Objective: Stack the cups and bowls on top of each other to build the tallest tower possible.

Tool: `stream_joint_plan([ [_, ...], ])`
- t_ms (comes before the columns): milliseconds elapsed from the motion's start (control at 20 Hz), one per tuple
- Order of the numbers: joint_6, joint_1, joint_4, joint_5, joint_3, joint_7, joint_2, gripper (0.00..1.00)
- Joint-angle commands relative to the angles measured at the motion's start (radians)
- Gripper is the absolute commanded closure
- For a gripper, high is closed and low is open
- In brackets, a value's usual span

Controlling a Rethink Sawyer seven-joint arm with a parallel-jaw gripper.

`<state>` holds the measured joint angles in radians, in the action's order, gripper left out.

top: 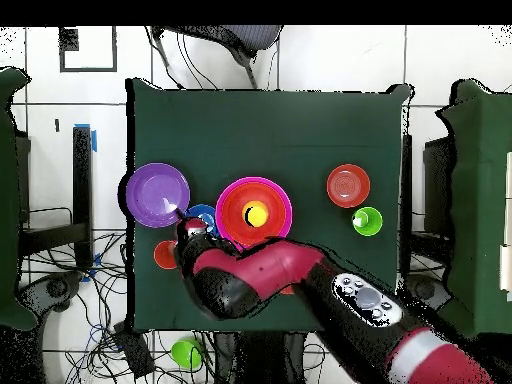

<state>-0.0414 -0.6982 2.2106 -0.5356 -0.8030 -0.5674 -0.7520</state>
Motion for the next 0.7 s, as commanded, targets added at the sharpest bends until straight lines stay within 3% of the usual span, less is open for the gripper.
stream_joint_plan([
  [50,-0.096,0.155,-0.097,0.032,0.223,-0.292,0.061,0.0],
  [150,-0.135,0.201,-0.127,0.042,0.283,-0.304,0.057,0.0],
  [400,-0.232,0.332,-0.234,0.054,0.48,-0.308,0.144,0.0],
  [700,-0.265,0.407,-0.277,0.09,0.56,-0.318,0.175,0.0],
])
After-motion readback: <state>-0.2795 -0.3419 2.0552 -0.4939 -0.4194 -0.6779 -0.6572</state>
